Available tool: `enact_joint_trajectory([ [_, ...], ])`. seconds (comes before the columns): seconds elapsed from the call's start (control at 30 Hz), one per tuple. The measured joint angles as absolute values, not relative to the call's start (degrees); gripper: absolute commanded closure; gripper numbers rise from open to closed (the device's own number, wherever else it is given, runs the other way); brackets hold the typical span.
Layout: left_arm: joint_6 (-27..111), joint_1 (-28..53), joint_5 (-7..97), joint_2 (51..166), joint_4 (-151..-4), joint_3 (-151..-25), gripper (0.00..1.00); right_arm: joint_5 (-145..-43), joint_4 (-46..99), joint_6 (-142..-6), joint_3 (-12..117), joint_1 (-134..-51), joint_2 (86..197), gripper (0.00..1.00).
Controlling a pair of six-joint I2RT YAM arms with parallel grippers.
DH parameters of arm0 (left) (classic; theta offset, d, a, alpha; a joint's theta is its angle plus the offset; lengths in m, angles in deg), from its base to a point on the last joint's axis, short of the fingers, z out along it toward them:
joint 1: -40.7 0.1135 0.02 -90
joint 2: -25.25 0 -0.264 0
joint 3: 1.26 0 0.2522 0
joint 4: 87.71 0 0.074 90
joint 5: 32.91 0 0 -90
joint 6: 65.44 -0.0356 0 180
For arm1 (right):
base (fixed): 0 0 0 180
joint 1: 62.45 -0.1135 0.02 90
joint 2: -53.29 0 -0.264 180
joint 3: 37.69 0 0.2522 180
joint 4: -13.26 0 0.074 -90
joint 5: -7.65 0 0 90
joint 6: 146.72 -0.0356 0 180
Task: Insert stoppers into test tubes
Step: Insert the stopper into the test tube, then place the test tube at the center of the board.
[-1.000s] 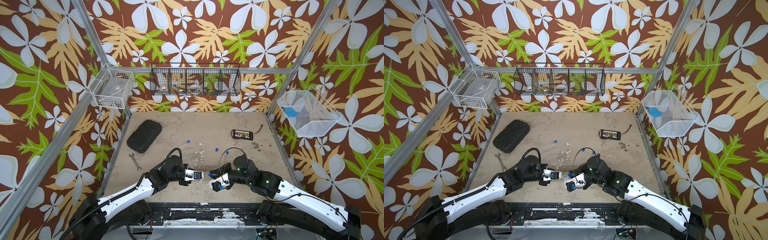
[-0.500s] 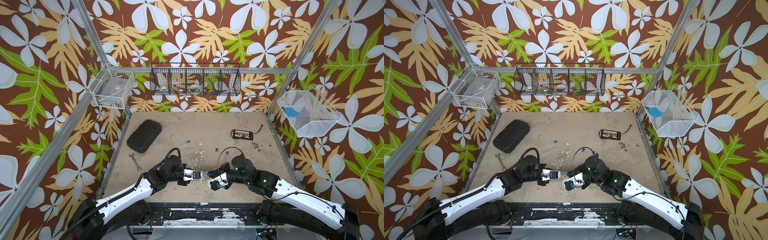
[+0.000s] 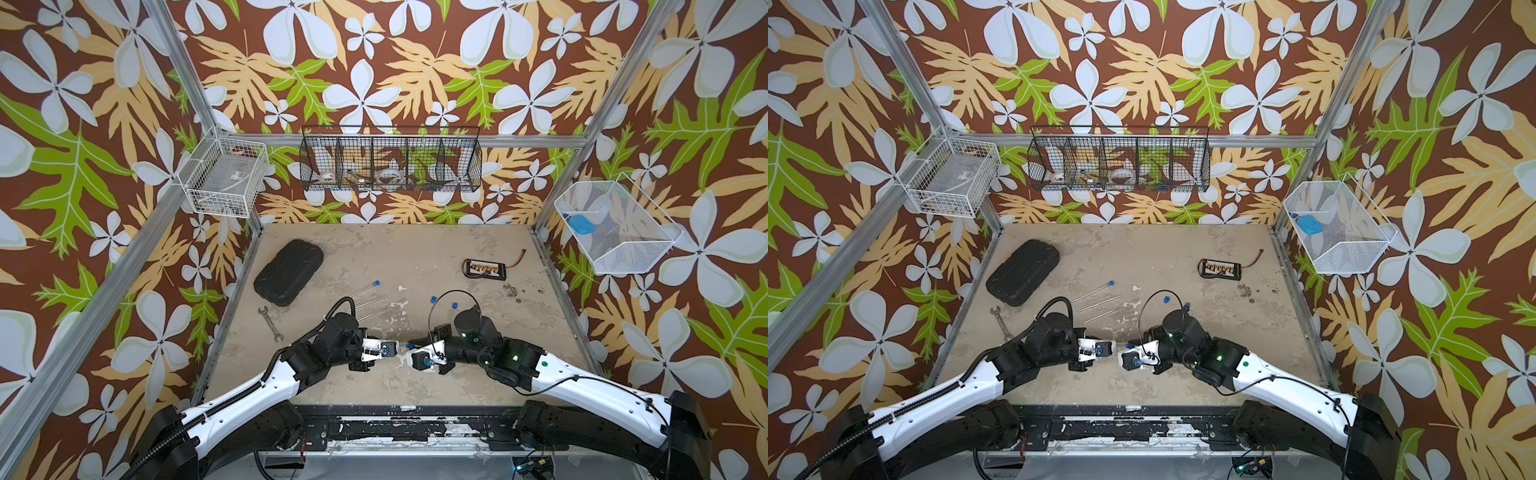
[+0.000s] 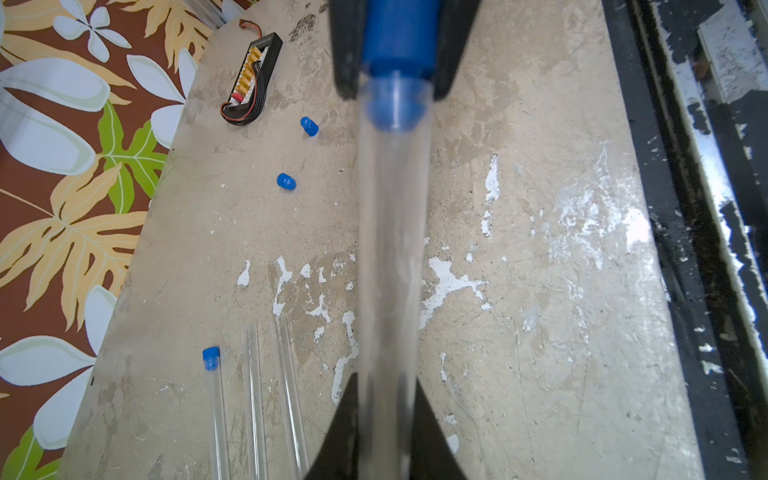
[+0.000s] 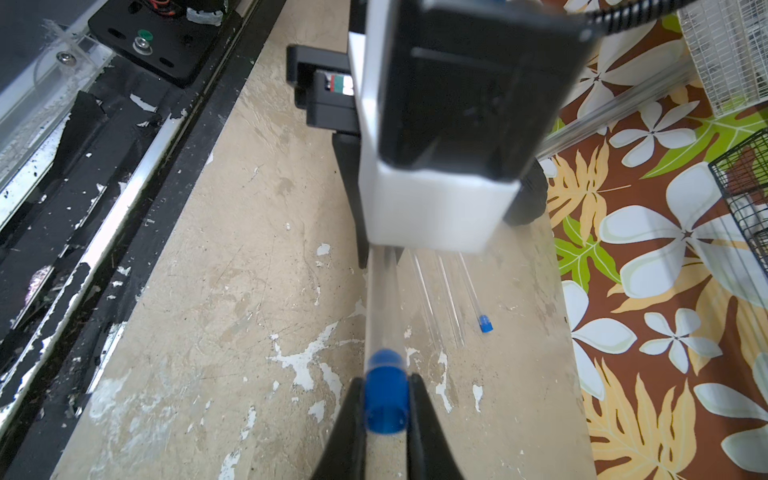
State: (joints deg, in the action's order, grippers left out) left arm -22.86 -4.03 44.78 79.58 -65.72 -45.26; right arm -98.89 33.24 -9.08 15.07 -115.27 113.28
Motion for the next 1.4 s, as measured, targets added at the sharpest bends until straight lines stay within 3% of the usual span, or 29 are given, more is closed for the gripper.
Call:
enact_joint_trajectory([
  [0.4, -22.64, -4.03, 48.53, 79.23, -65.06, -44.84, 1.00, -98.82, 30.92, -13.26, 16.43, -115.16, 118.11, 0.82],
  [0.57, -23.69, -4.82, 44.25, 79.01, -71.01, -45.10, 1.00, -100.07, 29.61, -14.83, 16.30, -114.54, 116.47, 0.62],
  [0.67, -23.86, -4.71, 44.91, 79.47, -73.35, -45.30, 1.00, -103.22, 29.74, -16.16, 16.01, -110.22, 111.64, 0.37],
  [0.9, -24.61, -4.56, 47.88, 84.26, -71.73, -46.59, 1.00, -115.28, 33.91, -21.71, 14.46, -99.46, 98.81, 0.32],
  [1.0, -23.52, -2.53, 49.06, 87.91, -69.30, -48.62, 1.00, -114.47, 31.73, -28.88, 12.15, -97.41, 95.11, 0.22],
  [1.2, -19.36, 7.53, 49.41, 93.31, -64.30, -54.11, 1.00, -100.53, 30.11, -46.28, 13.39, -90.74, 101.89, 0.25],
  [1.4, -17.57, 16.84, 48.03, 99.51, -58.55, -61.17, 1.00, -98.47, 30.88, -57.47, 14.86, -86.02, 109.15, 0.26],
])
